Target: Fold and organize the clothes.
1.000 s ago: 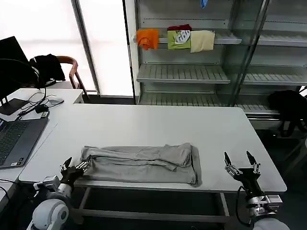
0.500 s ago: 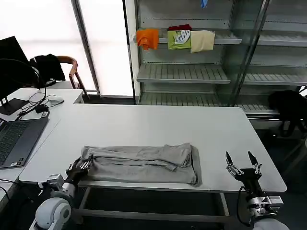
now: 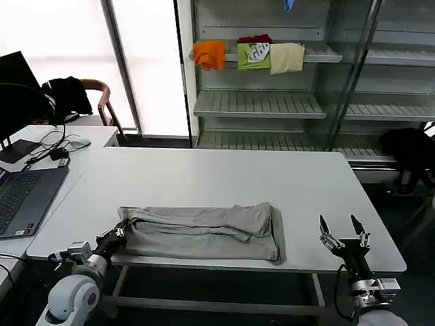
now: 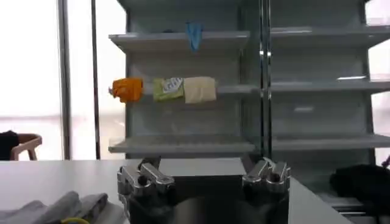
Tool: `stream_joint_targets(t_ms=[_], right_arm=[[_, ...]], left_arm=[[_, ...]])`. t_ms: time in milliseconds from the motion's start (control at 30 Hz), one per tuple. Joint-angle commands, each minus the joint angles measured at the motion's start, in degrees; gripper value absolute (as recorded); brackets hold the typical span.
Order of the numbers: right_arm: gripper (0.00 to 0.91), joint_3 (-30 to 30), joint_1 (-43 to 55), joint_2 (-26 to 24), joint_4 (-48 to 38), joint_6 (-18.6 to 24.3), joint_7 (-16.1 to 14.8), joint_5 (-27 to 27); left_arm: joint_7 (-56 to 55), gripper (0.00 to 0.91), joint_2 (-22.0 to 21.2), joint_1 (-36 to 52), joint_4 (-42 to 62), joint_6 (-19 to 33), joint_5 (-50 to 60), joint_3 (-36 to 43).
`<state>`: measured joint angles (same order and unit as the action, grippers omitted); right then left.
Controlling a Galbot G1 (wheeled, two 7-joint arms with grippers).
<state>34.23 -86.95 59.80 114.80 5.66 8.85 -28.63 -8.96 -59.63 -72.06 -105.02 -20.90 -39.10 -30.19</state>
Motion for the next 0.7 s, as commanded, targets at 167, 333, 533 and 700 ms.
stream_joint_targets(t_ms=[167,333,533,700], right_arm=[[0.907,-0.3,0.2,0.1,0.0,-0.1,0.1,0.5],[0.907,-0.2,0.2,0.0,0.2,-0.1,0.0,0.5],[0.907,-0.3,0.2,0.1,0.2,-0.1,0.1,0.6],[0.907,-0.4,0.1,0.2,0.2,0.0,0.1,0.7]], left_arm=[[-0.1,0.000,0.3,0.1,-0.7,-0.4,-0.5,-0.4],[0.0,0.000,1.1,-0.4,-0.6,0.1,-0.5,-1.0],[-0.1,0.000,1.6,0.1,-1.2,0.1,-1.2,-2.1],[1.5,0.000,2.6,-0.5,-0.1,0.1,0.6,-2.3]])
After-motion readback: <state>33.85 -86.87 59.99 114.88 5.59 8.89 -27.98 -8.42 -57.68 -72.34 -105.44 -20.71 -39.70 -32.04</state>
